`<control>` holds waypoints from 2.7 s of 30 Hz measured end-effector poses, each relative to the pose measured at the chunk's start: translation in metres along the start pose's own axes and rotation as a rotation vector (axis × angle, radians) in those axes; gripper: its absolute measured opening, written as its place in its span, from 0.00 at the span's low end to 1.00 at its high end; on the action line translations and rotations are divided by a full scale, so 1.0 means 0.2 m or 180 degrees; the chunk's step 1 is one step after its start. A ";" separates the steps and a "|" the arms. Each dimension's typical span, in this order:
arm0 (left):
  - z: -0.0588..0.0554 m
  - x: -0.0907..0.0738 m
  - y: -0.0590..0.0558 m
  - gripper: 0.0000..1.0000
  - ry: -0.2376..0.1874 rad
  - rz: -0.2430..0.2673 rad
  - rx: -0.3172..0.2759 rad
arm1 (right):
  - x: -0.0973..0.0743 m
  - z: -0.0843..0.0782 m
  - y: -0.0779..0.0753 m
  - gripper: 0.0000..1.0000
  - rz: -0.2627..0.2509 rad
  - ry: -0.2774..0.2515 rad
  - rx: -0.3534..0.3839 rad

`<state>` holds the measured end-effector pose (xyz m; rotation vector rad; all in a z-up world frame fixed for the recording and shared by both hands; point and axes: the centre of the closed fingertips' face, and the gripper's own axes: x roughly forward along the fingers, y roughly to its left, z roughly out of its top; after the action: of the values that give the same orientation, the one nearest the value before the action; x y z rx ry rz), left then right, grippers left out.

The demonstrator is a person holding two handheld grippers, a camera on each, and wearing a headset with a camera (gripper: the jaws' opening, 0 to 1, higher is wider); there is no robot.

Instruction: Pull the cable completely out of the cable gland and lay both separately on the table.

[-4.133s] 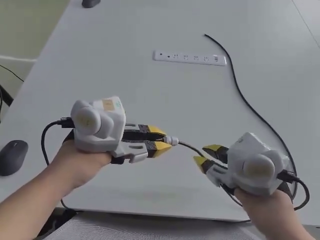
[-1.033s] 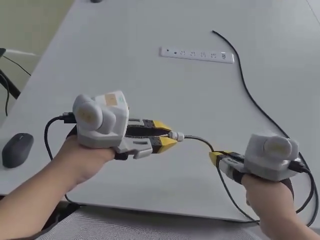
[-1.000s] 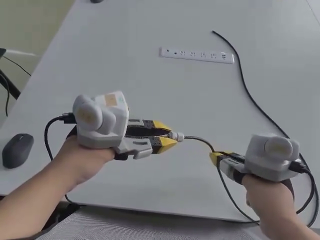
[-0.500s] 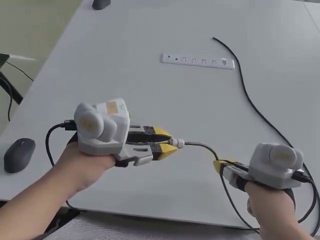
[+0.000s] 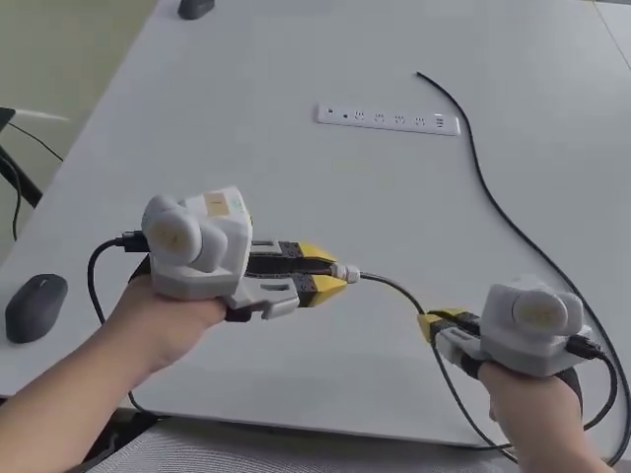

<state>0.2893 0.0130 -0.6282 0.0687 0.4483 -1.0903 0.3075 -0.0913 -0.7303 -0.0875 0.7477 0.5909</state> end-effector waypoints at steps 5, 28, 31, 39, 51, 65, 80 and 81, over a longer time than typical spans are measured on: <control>0.00 0.00 -0.01 0.15 0.0008 -0.0001 -0.0020 | -0.03 0.08 0.08 0.15 0.0123 -0.0099 -0.0387; 0.00 -0.01 -0.03 0.15 0.0020 -0.0025 -0.0040 | -0.07 0.36 0.44 0.16 0.0484 -0.0503 -0.2315; 0.00 0.00 -0.03 0.15 0.0008 -0.0024 -0.0040 | -0.07 0.35 0.47 0.11 0.0559 -0.0505 -0.2401; -0.01 0.00 -0.04 0.15 0.0024 -0.0046 -0.0043 | -0.07 0.35 0.50 0.01 0.0603 -0.0501 -0.2415; -0.01 0.00 -0.04 0.15 0.0029 -0.0051 -0.0038 | -0.07 0.35 0.49 0.00 0.0598 -0.0502 -0.2347; 0.00 0.00 -0.05 0.15 0.0011 -0.0059 -0.0021 | -0.06 0.29 0.40 0.00 0.0516 -0.0398 -0.2182; 0.02 -0.02 -0.05 0.15 -0.0023 -0.0024 -0.0006 | -0.04 0.16 0.26 0.00 0.0439 -0.0222 -0.1649; 0.02 -0.02 -0.06 0.15 -0.0025 -0.0015 -0.0009 | -0.04 0.15 0.25 0.00 0.0439 -0.0208 -0.1625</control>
<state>0.2795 0.0101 -0.6211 0.0608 0.4431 -1.0943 0.2948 -0.0441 -0.6956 -0.4883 0.5281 0.9031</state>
